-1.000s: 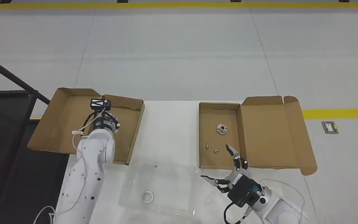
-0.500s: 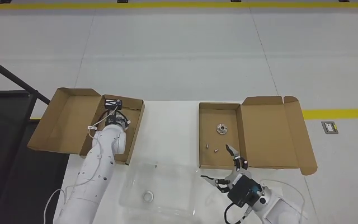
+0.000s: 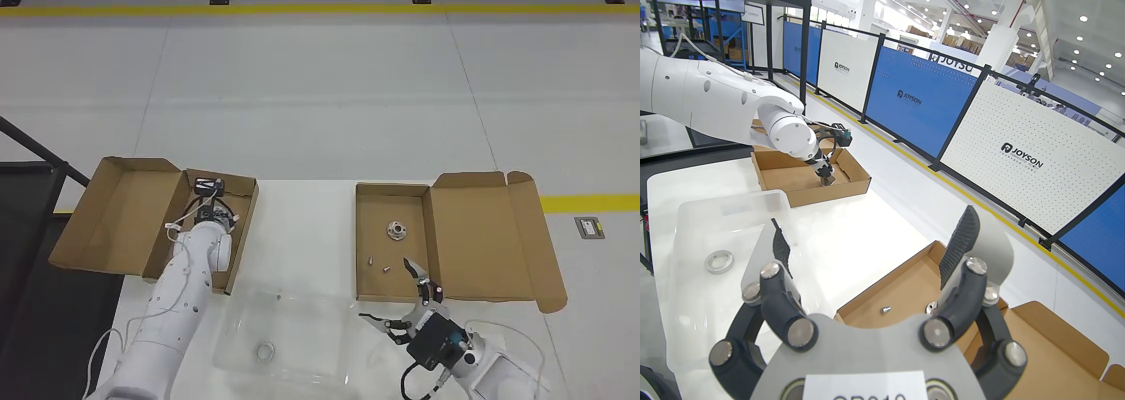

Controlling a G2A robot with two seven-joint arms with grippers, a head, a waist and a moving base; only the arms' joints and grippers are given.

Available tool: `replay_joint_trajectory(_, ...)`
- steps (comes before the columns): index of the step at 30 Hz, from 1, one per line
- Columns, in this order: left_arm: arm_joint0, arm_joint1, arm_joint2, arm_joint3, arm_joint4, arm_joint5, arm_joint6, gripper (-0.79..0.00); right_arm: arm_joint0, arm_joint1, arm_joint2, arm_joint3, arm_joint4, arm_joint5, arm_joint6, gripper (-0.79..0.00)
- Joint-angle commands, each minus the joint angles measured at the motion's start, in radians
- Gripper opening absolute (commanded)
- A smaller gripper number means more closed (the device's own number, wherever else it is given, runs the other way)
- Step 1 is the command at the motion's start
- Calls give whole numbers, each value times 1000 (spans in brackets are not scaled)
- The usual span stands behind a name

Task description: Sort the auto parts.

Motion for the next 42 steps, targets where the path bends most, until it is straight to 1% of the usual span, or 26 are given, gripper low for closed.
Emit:
replay_joint_trajectory(1,4,1,-5,-16,2,1,-2,0,0,0,0,0,0,0,0,0)
replay_joint_trajectory(4,16,4,-17,-54,6,3,-7,0,0,0,0,0,0,0,0,0)
replay_joint_trajectory(8,47,12,-39,-138,23,-4,-25,0,0,0,0,0,0,0,0,0)
replay_joint_trajectory(10,70,18,-53,-194,33,-6,-32,0,0,0,0,0,0,0,0,0)
replay_joint_trajectory(12,102,24,-76,-272,29,-13,-38,0,0,0,0,0,0,0,0,0)
replay_joint_trajectory(14,145,32,-106,-379,17,-36,-59,0,0,0,0,0,0,0,0,0)
replay_joint_trajectory(16,203,42,-137,-510,17,-72,-92,0,0,0,0,0,0,0,0,0)
replay_joint_trajectory(19,324,58,-174,-730,47,-149,-147,0,0,0,0,0,0,0,0,0)
replay_joint_trajectory(22,450,72,-207,-935,65,-251,-204,0,0,0,0,0,0,0,0,0)
replay_joint_trajectory(25,567,85,-222,-1090,100,-358,-236,0,0,0,0,0,0,0,0,0)
replay_joint_trajectory(28,666,97,-236,-1204,101,-491,-260,0,0,0,0,0,0,0,0,0)
replay_joint_trajectory(30,724,105,-246,-1260,92,-598,-279,0,0,0,0,0,0,0,0,0)
replay_joint_trajectory(33,793,119,-264,-1318,75,-770,-319,0,0,0,0,0,0,0,0,0)
replay_joint_trajectory(36,838,135,-275,-1357,92,-951,-356,0,0,0,0,0,0,0,0,0)
replay_joint_trajectory(37,848,139,-283,-1364,96,-993,-360,0,0,0,0,0,0,0,0,0)
replay_joint_trajectory(42,848,139,-283,-1364,96,-993,-360,0,0,0,0,0,0,0,0,0)
